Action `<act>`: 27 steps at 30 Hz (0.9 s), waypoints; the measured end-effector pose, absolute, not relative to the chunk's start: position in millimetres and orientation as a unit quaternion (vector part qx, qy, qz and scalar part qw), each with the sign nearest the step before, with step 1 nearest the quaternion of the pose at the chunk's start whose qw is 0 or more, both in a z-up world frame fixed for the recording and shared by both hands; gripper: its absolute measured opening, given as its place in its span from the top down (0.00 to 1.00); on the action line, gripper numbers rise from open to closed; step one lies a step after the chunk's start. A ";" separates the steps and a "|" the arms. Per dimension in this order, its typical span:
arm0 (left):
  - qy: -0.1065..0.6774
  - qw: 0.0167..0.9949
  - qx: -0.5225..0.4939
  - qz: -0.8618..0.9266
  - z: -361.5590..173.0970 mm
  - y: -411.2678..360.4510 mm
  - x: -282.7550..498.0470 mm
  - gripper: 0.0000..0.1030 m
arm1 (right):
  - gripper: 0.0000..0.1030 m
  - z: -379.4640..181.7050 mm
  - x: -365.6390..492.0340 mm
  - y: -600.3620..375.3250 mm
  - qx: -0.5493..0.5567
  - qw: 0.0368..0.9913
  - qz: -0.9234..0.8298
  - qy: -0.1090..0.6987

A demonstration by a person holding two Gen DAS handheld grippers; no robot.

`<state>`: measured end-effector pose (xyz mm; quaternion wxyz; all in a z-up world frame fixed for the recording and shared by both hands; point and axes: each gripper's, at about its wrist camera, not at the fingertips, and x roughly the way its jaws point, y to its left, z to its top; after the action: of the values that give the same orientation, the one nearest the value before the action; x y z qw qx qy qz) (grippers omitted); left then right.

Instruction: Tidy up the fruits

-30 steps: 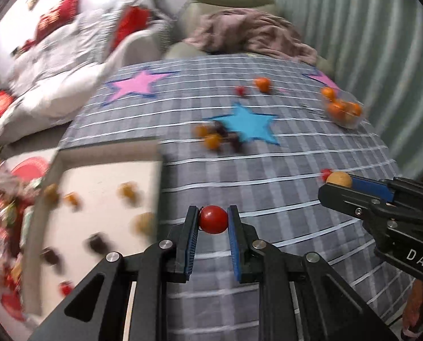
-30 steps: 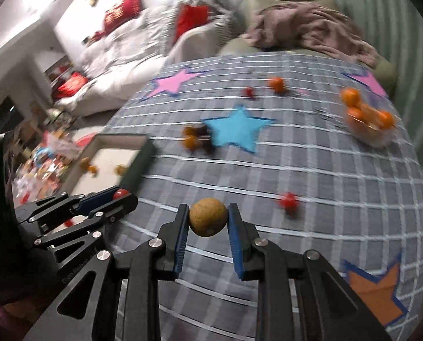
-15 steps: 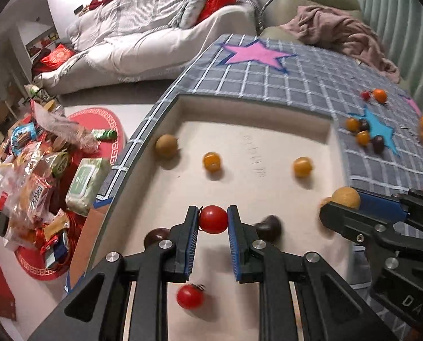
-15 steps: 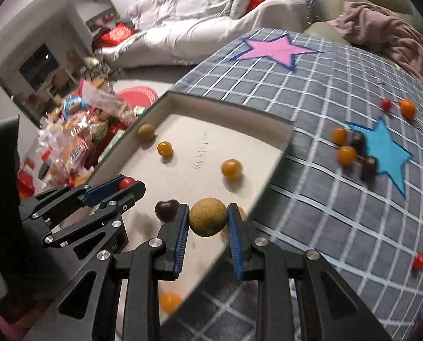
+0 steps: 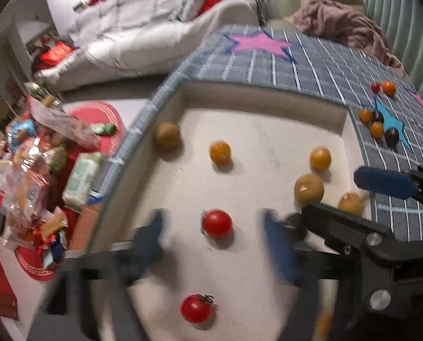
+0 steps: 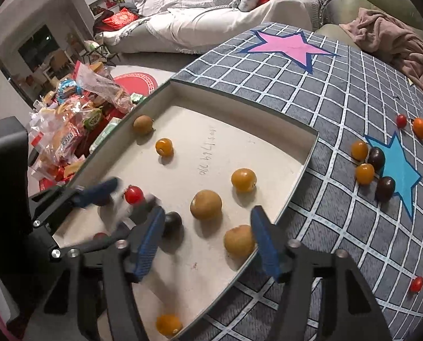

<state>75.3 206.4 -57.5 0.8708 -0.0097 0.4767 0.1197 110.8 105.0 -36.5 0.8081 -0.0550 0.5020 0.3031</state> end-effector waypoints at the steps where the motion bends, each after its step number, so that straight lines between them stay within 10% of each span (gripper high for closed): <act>1: 0.464 0.877 -0.006 0.121 -53.2 204.8 73.0 0.20 | 0.28 -34.1 111.1 104.4 -0.054 0.810 0.302 0.501; 9: 0.481 0.868 -0.018 0.121 -54.2 207.0 71.6 0.19 | 0.18 -26.1 105.0 104.8 -0.065 0.813 0.290 0.501; 11: 0.482 0.868 -0.026 0.117 -52.7 208.8 69.3 0.00 | 0.11 -25.4 104.7 104.5 -0.066 0.811 0.284 0.508; 14: 0.475 0.872 -0.032 0.115 -48.9 211.2 63.9 0.00 | 0.00 -23.2 104.8 101.3 -0.061 0.813 0.274 0.510; 27: 0.484 0.867 -0.023 0.118 -36.1 209.4 42.1 0.00 | 0.00 -6.2 86.8 103.3 -0.087 0.812 0.260 0.515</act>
<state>42.1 209.4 -36.1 0.8668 -0.0227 0.4839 0.1178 86.8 103.3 -6.2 0.8118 -0.0874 0.5154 0.2603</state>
